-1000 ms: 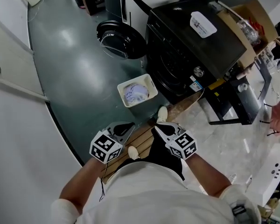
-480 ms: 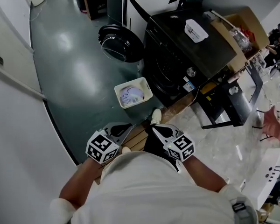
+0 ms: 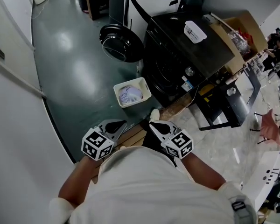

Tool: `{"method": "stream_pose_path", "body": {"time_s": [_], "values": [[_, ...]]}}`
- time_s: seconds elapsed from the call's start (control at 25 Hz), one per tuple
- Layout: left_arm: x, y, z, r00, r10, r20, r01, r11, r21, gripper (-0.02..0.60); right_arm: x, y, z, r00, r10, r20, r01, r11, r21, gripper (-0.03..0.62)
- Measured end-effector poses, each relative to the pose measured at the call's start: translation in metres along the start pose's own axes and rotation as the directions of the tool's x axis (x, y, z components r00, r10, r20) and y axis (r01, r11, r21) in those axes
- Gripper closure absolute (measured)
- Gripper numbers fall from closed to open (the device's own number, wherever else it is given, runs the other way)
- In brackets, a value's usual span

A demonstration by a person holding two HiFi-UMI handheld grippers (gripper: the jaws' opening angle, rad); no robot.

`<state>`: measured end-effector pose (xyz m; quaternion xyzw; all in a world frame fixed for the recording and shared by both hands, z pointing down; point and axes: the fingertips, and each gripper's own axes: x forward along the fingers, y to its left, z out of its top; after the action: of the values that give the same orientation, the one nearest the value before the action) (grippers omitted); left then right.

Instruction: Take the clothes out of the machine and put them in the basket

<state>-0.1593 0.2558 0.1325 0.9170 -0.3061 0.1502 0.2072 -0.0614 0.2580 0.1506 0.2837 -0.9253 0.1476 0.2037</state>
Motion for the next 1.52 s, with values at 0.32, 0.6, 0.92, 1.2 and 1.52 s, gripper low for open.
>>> {"method": "stream_pose_path", "body": {"time_s": [0.32, 0.6, 0.92, 1.2, 1.52], "values": [[-0.008, -0.001, -0.009, 1.000, 0.025, 0.007, -0.025, 1.000, -0.018, 0.583, 0.001, 0.009, 0.000, 1.000, 0.014, 0.008, -0.014, 1.000, -0.004, 0.591], [-0.015, -0.001, -0.022, 0.999, 0.042, 0.008, -0.042, 0.998, -0.057, 0.583, 0.002, 0.015, -0.005, 1.000, 0.029, -0.004, -0.029, 1.000, -0.008, 0.591], [-0.015, -0.003, -0.030, 0.999, 0.041, -0.011, -0.042, 0.998, -0.054, 0.583, 0.002, 0.019, -0.007, 0.999, 0.033, -0.018, -0.034, 0.999, -0.017, 0.591], [-0.013, -0.005, -0.035, 0.999, 0.028, -0.029, -0.029, 0.999, -0.046, 0.583, 0.002, 0.022, -0.007, 0.999, 0.033, -0.017, -0.034, 0.999, -0.021, 0.591], [-0.018, -0.004, -0.040, 0.999, 0.028, -0.036, -0.030, 0.998, -0.052, 0.583, 0.000, 0.025, -0.008, 0.999, 0.032, -0.021, -0.033, 0.999, -0.029, 0.591]]}}
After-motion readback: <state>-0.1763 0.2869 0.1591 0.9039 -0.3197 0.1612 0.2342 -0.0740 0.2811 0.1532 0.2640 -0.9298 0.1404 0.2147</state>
